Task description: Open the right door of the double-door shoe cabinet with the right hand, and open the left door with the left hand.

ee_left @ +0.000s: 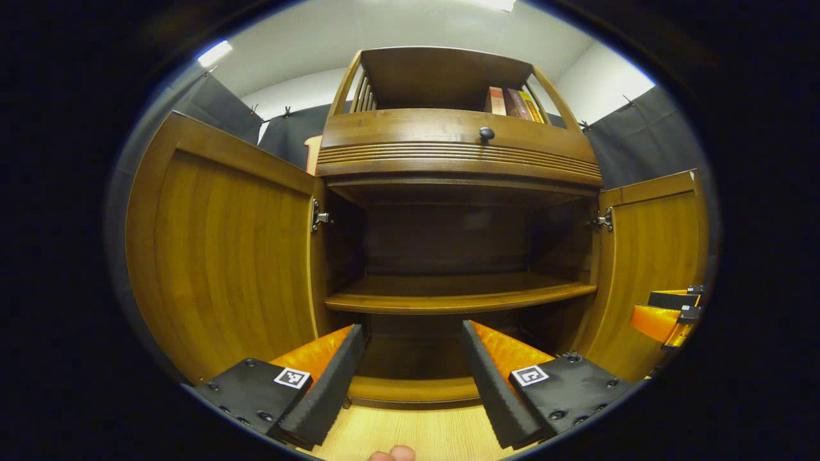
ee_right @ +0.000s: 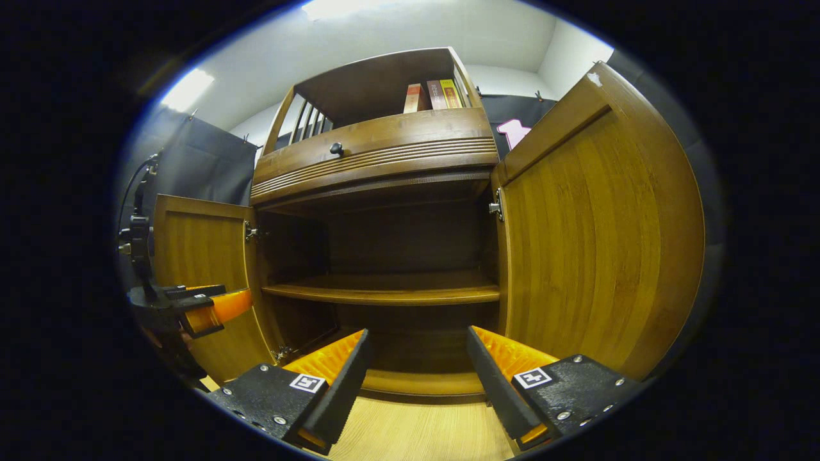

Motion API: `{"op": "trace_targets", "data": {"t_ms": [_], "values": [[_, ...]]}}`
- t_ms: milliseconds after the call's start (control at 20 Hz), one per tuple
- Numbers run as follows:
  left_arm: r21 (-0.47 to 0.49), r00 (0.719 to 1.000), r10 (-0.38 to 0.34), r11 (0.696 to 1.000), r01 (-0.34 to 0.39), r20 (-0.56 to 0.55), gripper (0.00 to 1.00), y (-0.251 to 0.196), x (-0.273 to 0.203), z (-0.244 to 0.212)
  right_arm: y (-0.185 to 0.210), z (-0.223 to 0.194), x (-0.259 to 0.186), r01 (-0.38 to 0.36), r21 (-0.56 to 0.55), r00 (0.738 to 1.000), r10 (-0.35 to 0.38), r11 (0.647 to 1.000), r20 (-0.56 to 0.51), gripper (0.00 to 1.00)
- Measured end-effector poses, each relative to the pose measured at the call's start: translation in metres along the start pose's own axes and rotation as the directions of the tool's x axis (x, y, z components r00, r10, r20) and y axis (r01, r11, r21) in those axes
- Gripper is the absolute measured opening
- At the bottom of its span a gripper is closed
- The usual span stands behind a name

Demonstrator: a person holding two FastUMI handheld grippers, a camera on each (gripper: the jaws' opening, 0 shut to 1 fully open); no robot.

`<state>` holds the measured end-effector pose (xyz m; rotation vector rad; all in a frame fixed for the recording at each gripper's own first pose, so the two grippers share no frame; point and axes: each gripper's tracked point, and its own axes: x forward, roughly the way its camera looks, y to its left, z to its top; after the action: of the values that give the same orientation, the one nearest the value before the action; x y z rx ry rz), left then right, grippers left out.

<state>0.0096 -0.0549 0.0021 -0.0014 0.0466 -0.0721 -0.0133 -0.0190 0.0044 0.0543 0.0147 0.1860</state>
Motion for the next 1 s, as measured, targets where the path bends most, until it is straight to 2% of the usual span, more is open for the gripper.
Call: {"op": "trace_targets", "data": {"t_ms": [300, 350, 400, 450, 550, 600, 700, 800, 950, 1000], "values": [[-0.022, 1.000, 0.020, 1.000, -0.020, 0.002, 0.97, 0.009, 0.003, 0.001, 0.000, 0.000, 0.002, 0.005, 0.012, 1.000, -0.005, 1.000, -0.002, 0.92], [-0.019, 1.000, 0.026, 0.999, -0.026, 0.005, 0.97, 0.011, 0.002, 0.001, 0.000, 0.001, 0.002, 0.005, 0.013, 1.000, -0.005, 1.000, -0.001, 0.81], [-0.013, 0.999, 0.033, 0.999, -0.033, 0.010, 0.98, 0.013, 0.003, 0.003, 0.001, 0.001, 0.002, 0.005, 0.012, 1.000, -0.005, 1.000, 0.002, 1.00], [-0.006, 0.999, 0.038, 0.999, -0.038, 0.015, 0.98, 0.016, 0.003, 0.003, 0.000, 0.002, 0.002, 0.007, 0.009, 1.000, -0.007, 1.000, 0.004, 0.92], [0.006, 0.999, 0.043, 0.999, -0.044, 0.026, 0.97, 0.017, 0.003, 0.006, 0.000, 0.001, 0.003, 0.011, 0.008, 1.000, -0.011, 1.000, 0.001, 0.92], [0.007, 0.999, 0.043, 0.999, -0.043, 0.029, 0.97, 0.017, 0.003, 0.006, 0.000, 0.000, 0.003, 0.012, 0.011, 1.000, -0.012, 1.000, -0.002, 0.97], [0.006, 0.999, 0.038, 0.999, -0.039, 0.033, 0.97, 0.017, 0.003, 0.007, 0.000, 0.000, 0.004, 0.011, 0.017, 1.000, -0.011, 1.000, -0.004, 0.92], [0.001, 0.999, 0.038, 0.999, -0.038, 0.038, 0.97, 0.017, 0.004, 0.010, 0.001, 0.001, 0.004, 0.013, 0.013, 1.000, -0.013, 1.000, -0.001, 0.91], [-0.005, 0.999, 0.035, 0.999, -0.034, 0.038, 0.97, 0.017, 0.005, 0.010, 0.001, 0.002, 0.005, 0.014, 0.009, 1.000, -0.014, 1.000, 0.002, 0.98], [-0.006, 0.999, 0.032, 0.999, -0.032, 0.037, 0.97, 0.017, 0.005, 0.010, 0.002, 0.002, 0.005, 0.013, 0.012, 1.000, -0.013, 1.000, 0.001, 0.91]]}}
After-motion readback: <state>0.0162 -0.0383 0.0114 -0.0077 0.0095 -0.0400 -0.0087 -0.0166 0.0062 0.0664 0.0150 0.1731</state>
